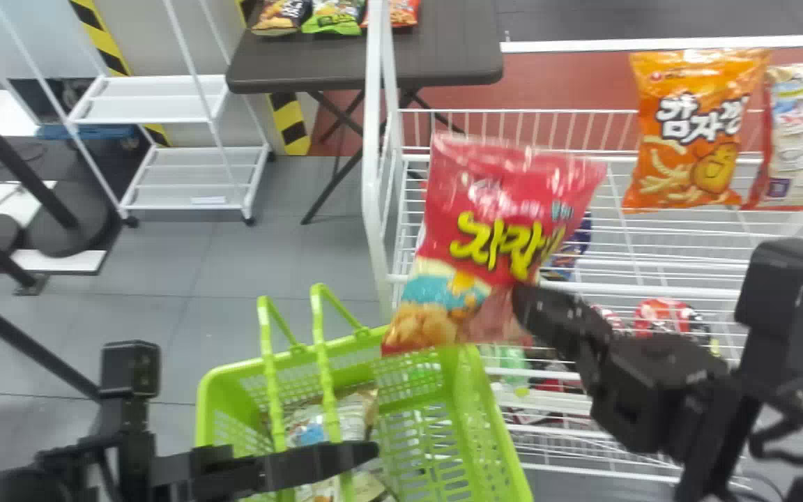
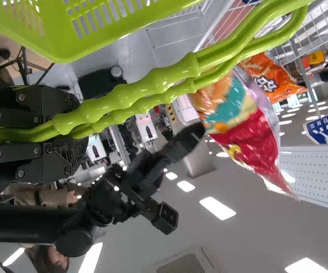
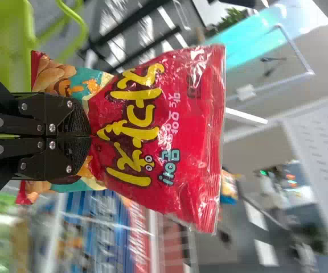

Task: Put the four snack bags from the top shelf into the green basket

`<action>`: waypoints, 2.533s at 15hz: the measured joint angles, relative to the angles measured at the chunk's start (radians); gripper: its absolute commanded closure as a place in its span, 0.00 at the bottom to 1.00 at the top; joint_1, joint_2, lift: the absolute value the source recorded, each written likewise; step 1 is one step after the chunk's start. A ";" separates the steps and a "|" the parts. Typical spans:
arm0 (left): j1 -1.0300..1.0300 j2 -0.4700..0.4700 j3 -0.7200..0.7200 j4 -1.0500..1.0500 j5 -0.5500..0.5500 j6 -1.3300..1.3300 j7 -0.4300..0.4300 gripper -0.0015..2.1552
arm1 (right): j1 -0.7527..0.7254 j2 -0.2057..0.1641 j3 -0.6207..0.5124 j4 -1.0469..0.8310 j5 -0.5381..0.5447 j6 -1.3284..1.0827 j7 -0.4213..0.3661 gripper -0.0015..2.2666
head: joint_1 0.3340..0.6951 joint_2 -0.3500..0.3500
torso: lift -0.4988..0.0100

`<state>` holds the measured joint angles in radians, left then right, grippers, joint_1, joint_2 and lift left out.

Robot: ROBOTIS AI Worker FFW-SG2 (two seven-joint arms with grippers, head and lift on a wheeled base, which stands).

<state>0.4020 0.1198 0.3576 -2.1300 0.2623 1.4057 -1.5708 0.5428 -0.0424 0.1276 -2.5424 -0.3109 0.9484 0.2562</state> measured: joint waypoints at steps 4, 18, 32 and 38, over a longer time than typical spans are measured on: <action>0.001 -0.002 0.001 -0.004 0.000 0.002 0.000 1.00 | -0.008 -0.012 0.078 0.053 -0.046 0.122 0.000 1.00 | 1.00 0.92 | 0.98; -0.009 -0.008 -0.001 0.001 -0.005 0.002 0.000 1.00 | -0.159 -0.015 -0.048 0.134 -0.137 0.429 -0.008 0.02 | 1.00 0.91 | 0.98; 0.004 -0.008 0.013 0.006 -0.003 0.000 0.000 1.00 | -0.739 -0.029 -0.363 0.909 0.197 -0.295 -0.047 0.02 | 1.00 0.18 | 0.98; 0.017 -0.008 0.048 0.050 0.003 -0.030 0.000 1.00 | -0.954 -0.040 -0.289 1.278 0.263 -0.502 -0.061 0.53 | 1.00 0.26 | 0.98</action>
<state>0.4191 0.1120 0.4056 -2.0803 0.2654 1.3754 -1.5708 -0.4115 -0.0825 -0.1617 -1.2643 -0.0484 0.4461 0.1950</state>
